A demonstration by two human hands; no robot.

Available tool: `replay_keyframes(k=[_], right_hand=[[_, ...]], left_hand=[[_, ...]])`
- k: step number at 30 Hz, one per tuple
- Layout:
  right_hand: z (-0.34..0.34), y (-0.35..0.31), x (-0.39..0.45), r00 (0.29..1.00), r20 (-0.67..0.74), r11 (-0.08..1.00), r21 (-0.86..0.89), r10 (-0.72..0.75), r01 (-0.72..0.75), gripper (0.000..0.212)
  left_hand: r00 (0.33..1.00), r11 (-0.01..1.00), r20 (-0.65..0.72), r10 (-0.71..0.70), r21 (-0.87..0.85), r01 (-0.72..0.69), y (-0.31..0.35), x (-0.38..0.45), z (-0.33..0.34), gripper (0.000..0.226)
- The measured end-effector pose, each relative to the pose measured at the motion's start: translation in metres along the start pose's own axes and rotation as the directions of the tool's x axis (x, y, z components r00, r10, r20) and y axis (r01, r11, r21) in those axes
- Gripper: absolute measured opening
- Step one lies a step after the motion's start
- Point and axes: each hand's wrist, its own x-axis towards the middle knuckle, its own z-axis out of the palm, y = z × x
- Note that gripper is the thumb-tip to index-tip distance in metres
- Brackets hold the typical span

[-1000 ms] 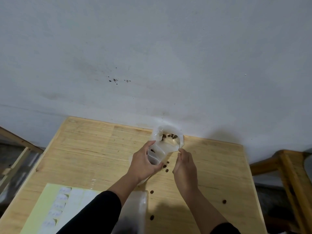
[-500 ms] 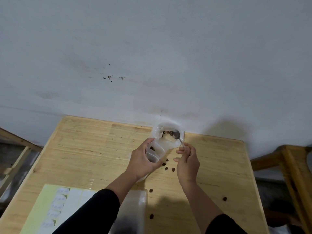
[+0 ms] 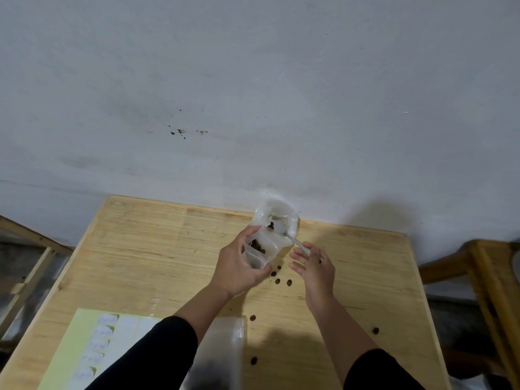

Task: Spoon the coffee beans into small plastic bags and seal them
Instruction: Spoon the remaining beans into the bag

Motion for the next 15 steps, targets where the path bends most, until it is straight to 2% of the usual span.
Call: replay_keyframes(k=[6,10,15], right_hand=[[-0.003,0.001,-0.001,0.989,0.055,0.982,0.123,0.138,-0.144,0.023],[-0.006,-0.001,-0.002,0.988,0.054,0.975,0.164,0.144,-0.151,0.024],[-0.010,-0.006,-0.002,0.986,0.055,0.964,0.212,0.155,-0.163,0.025]], left_hand=[[1.000,1.000,-0.008,-0.023,0.016,0.023,-0.006,-0.002,-0.006,0.083],[0.997,0.993,-0.035,-0.072,0.092,0.075,-0.016,-0.003,-0.012,0.084],[0.994,0.990,-0.032,-0.104,0.088,0.106,-0.017,-0.005,-0.013,0.084]])
